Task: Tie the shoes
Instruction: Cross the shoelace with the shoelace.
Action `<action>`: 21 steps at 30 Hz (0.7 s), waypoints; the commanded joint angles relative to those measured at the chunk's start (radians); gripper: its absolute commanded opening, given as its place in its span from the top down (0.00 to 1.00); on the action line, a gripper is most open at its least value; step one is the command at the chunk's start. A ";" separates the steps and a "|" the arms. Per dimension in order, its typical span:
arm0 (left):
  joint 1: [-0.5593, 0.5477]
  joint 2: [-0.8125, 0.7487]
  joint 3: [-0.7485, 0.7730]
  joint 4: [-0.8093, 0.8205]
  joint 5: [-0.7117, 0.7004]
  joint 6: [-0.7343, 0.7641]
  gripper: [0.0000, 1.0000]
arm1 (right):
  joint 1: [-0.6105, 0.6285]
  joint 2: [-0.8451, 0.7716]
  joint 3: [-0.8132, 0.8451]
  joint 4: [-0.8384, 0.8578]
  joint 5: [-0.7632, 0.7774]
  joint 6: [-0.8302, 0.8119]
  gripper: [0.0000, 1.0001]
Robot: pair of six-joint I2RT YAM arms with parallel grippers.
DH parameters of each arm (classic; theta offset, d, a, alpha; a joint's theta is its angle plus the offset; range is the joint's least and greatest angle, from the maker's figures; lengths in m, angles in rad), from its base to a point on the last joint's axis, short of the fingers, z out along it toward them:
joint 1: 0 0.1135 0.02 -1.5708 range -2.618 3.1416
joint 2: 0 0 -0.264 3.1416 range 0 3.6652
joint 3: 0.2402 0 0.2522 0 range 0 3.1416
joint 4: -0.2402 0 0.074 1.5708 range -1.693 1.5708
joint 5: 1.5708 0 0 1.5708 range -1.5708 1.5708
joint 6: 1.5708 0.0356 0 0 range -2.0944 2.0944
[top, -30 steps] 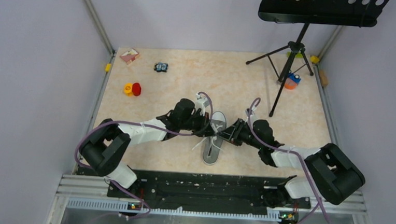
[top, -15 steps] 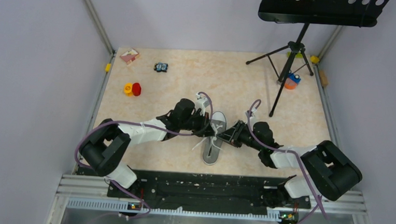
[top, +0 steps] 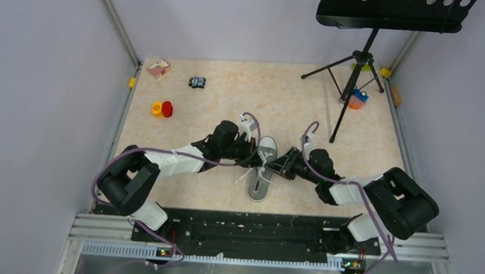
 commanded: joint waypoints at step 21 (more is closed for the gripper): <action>-0.006 -0.045 -0.019 0.028 0.023 0.017 1.00 | -0.008 -0.127 0.027 -0.161 0.110 -0.095 1.00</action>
